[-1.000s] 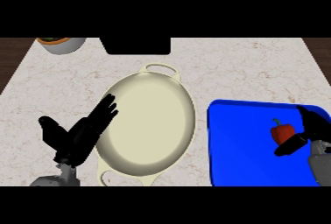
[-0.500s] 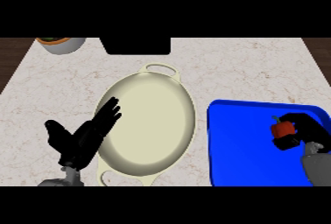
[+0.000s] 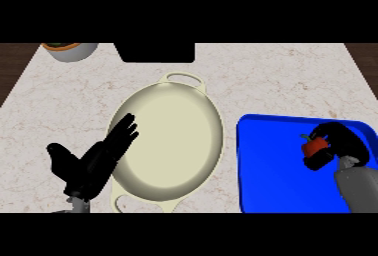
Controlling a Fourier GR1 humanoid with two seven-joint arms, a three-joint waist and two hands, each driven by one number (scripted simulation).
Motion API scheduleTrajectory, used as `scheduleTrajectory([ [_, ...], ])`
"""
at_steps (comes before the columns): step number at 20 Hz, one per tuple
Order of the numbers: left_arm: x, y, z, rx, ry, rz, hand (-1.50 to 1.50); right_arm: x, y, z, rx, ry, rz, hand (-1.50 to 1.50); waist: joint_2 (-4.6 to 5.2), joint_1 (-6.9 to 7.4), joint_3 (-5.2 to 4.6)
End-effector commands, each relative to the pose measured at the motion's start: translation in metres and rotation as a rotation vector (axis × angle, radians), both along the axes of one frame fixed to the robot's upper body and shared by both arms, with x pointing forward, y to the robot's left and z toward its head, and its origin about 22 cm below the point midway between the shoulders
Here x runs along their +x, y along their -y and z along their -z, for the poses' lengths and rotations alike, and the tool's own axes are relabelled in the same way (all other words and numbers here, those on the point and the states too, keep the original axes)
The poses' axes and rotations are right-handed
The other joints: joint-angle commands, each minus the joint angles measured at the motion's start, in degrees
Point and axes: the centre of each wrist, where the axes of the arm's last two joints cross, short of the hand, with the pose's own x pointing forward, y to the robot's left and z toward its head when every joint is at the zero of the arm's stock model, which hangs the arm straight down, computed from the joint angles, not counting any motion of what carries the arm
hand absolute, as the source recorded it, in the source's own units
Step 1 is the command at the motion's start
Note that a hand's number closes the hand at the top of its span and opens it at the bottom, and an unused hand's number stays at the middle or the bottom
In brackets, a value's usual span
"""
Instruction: Pick the bell pepper from the tray and place it in the pot
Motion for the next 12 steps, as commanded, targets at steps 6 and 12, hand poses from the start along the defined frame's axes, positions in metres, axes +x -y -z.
scheduleTrajectory([
  [6,0.006,-0.009,0.002,-0.005,-0.016,-0.023,0.0,-0.089,-0.178,0.016,0.113,0.02,-0.372,1.5,-0.97,-1.98,-0.05],
  [12,0.001,-0.019,0.0,0.005,-0.021,-0.022,0.0,-0.177,-0.219,-0.019,0.032,0.098,-0.367,1.5,-0.7,-1.85,0.07],
])
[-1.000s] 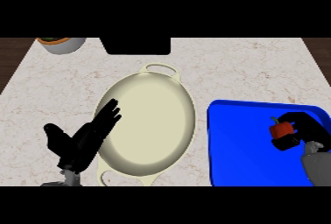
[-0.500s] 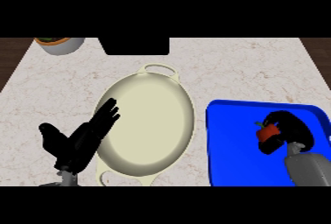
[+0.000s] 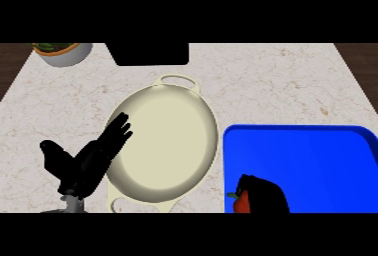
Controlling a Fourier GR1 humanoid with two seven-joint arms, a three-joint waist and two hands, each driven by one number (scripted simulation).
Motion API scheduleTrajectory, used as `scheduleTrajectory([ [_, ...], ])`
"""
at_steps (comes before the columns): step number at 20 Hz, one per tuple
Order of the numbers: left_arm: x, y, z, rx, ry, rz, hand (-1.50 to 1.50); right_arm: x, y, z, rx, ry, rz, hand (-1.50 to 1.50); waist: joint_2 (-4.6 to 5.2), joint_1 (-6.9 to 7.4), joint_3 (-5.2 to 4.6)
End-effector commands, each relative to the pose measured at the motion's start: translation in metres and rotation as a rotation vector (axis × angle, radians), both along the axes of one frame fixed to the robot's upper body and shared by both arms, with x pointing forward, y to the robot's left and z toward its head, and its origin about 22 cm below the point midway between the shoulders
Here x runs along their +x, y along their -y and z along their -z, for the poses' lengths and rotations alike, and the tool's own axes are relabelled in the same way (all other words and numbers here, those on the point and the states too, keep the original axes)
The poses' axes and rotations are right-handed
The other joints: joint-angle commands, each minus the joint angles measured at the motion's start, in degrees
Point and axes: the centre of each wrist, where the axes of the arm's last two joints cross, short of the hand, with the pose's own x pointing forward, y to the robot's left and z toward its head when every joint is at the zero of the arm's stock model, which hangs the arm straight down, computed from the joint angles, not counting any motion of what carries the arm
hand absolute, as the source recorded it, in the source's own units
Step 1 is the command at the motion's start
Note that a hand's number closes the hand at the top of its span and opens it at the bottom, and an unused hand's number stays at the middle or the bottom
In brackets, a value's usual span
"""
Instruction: Pick the bell pepper from the tray and place it in the pot
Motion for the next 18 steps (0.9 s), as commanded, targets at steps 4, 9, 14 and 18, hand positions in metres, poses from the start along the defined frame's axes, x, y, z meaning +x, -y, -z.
scheduleTrajectory([
  [4,-0.01,0.001,0.008,-0.01,-0.015,-0.01,0.0,-0.07,-0.03,-0.063,-0.098,0.226,0.117,1.5,0.2,0.33,0.3],
  [9,0.004,0.007,0.007,-0.005,0.008,0.007,0.0,-0.097,-0.037,-0.121,-0.054,0.426,0.133,1.5,0.59,0.7,0.36],
  [14,0.012,0.008,0.0,0.002,0.01,0.01,0.0,-0.111,-0.024,-0.17,0.004,0.604,0.054,1.5,0.69,0.92,0.28],
  [18,0.011,0.0,-0.004,-0.01,0.022,0.026,0.0,-0.11,-0.033,-0.178,0.086,0.68,0.023,1.5,0.65,2.07,0.23],
])
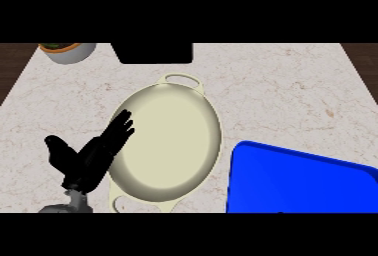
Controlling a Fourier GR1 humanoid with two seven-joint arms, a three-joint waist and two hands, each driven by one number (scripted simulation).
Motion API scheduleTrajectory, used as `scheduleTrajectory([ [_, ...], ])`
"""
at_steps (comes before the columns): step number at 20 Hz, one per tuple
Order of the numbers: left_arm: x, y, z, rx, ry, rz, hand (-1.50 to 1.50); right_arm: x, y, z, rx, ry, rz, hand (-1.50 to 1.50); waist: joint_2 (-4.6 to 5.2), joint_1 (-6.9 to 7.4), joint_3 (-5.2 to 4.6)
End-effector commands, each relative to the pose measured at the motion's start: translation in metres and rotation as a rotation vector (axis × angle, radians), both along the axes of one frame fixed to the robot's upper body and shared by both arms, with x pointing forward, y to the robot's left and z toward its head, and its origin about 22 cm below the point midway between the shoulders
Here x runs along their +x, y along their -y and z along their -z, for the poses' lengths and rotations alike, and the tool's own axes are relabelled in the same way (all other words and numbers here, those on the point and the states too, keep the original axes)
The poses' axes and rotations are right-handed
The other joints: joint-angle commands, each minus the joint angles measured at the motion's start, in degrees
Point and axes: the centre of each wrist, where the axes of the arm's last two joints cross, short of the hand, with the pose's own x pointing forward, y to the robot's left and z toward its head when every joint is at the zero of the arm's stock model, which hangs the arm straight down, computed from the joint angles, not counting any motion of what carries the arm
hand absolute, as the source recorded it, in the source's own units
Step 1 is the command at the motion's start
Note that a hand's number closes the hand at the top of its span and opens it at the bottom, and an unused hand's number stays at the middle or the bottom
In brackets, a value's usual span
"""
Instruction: Pick the bell pepper from the tray and place it in the pot
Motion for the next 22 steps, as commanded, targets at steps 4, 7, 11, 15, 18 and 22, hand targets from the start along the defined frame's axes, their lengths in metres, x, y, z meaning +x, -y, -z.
scheduleTrajectory([
  [4,-0.001,0.0,0.001,-0.007,-0.005,0.041,0.0,-0.017,-0.009,-0.053,0.313,0.127,-0.125,1.5,0.35,1.49,-0.02],
  [7,0.002,0.0,0.005,0.008,0.008,0.028,0.0,-0.013,-0.007,-0.055,0.342,0.138,-0.134,1.5,0.72,1.8,-0.05],
  [11,0.003,0.013,-0.003,-0.009,0.018,0.058,0.0,0.0,-0.008,-0.054,0.339,0.122,-0.125,1.5,1.15,2.91,-0.02],
  [15,0.007,0.009,-0.004,0.014,0.028,0.058,0.0,0.014,-0.014,-0.052,0.334,0.114,-0.129,1.5,1.48,3.8,-0.12],
  [18,0.009,0.015,-0.004,0.012,0.017,0.062,0.0,0.024,-0.017,-0.053,0.376,0.126,-0.17,1.5,1.71,4.2,-0.08],
  [22,0.007,0.017,-0.008,0.003,0.036,0.077,0.0,0.047,-0.025,-0.048,0.347,0.085,-0.173,1.5,1.74,5.15,-0.1],
])
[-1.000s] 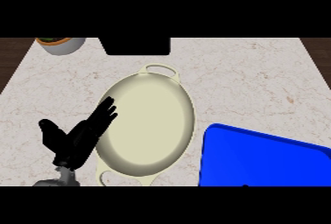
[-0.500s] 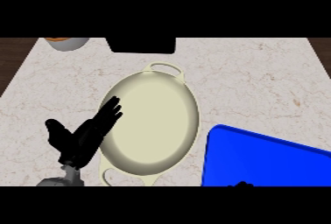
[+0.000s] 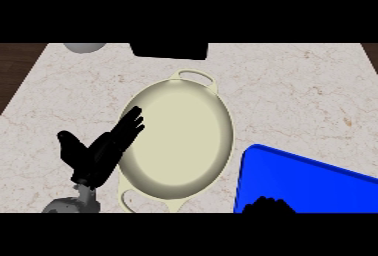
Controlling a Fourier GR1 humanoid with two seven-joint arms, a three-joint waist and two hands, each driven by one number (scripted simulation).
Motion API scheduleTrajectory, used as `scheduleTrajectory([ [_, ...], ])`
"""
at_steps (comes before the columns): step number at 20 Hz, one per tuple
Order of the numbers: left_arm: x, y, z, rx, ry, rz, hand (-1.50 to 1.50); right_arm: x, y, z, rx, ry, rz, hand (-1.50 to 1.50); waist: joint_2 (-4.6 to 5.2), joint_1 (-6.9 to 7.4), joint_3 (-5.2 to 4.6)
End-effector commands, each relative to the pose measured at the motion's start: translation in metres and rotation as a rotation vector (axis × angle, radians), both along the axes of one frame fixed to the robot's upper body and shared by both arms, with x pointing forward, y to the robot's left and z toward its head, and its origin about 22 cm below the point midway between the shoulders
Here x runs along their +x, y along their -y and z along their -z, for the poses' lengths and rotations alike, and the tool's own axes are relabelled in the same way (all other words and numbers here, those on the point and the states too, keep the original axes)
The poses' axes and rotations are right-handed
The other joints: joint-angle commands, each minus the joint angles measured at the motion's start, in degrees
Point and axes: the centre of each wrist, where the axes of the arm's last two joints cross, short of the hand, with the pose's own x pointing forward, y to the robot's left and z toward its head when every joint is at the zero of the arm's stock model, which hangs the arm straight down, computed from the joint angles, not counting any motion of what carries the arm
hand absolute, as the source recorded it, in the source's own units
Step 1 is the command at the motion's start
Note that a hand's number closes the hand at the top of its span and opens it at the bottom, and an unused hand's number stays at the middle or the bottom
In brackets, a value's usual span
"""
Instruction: Pick the bell pepper from the tray and place it in the pot
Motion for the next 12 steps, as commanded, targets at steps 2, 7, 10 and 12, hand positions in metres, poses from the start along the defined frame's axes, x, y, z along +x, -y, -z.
scheduleTrajectory([
  [2,0.0,0.008,-0.006,-0.013,0.014,0.02,0.0,0.041,-0.027,-0.012,0.152,-0.026,0.057,1.5,0.35,1.43,0.02],
  [7,0.004,0.003,-0.001,0.003,0.008,0.022,0.0,0.06,-0.035,-0.006,0.179,-0.043,0.043,1.5,0.58,1.65,0.0],
  [10,0.008,0.007,-0.007,-0.011,0.01,0.044,0.0,0.097,-0.049,-0.009,0.183,-0.027,0.038,1.5,0.45,2.02,0.1],
  [12,0.008,0.012,-0.003,-0.003,0.008,0.047,0.0,0.114,-0.061,-0.008,0.237,-0.024,0.027,1.5,0.39,2.23,0.17],
])
